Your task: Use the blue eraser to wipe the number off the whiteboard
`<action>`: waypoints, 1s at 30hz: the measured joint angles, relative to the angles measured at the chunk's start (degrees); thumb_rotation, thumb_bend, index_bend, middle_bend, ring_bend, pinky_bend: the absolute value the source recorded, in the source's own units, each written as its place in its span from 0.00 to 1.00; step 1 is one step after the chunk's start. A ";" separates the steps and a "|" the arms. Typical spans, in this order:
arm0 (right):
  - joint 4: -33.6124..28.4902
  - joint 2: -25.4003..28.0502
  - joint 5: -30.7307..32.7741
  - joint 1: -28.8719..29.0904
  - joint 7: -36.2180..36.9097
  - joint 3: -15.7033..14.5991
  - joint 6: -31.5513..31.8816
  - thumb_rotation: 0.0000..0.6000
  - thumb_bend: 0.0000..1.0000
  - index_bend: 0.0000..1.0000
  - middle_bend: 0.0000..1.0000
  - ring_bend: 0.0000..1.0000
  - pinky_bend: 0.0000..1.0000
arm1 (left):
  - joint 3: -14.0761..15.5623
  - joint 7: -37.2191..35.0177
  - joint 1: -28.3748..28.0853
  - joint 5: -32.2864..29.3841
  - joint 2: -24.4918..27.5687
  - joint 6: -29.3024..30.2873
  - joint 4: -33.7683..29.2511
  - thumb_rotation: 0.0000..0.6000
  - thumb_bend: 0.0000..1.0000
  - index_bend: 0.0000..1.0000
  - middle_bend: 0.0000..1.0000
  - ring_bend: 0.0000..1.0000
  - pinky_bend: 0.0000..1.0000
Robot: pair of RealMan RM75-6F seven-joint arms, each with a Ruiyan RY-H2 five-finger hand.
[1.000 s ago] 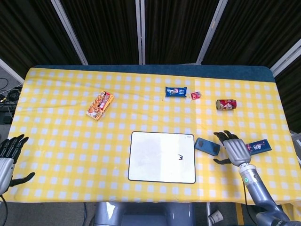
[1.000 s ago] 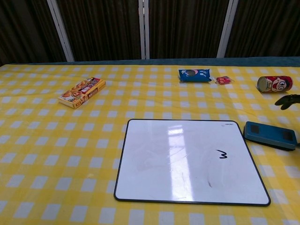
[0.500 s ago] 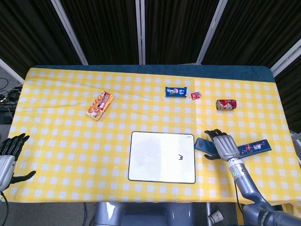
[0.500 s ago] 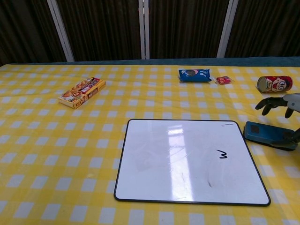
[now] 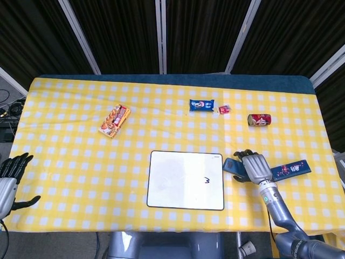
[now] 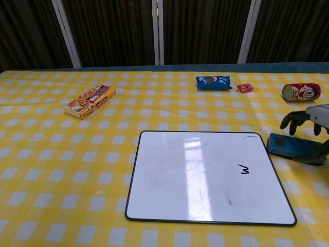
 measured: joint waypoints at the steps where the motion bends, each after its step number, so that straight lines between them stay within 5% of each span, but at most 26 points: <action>1: 0.15 -0.11 0.10 0.08 0.02 -0.06 -0.23 1.00 0.12 0.31 0.37 0.26 0.41 | -0.01 -0.05 0.02 0.02 0.04 0.09 -0.03 1.00 0.00 0.00 0.00 0.00 0.00; 15: -0.84 -0.19 -4.71 0.34 3.12 -0.57 4.19 1.00 0.35 0.43 0.50 0.39 0.52 | 0.03 -0.64 0.09 0.08 0.31 0.30 -0.01 1.00 0.00 0.00 0.00 0.00 0.00; 23: -7.23 2.87 -13.46 3.22 6.31 -1.86 5.77 1.00 0.38 0.45 0.51 0.39 0.52 | -0.07 -0.46 -0.20 -0.27 0.23 -0.21 0.06 1.00 0.00 0.00 0.00 0.00 0.00; 30: -4.17 -1.00 -14.41 7.19 0.44 -2.01 1.84 1.00 0.41 0.45 0.51 0.39 0.52 | -0.17 -0.64 -0.32 -0.78 0.19 -0.55 0.43 1.00 0.00 0.00 0.00 0.00 0.00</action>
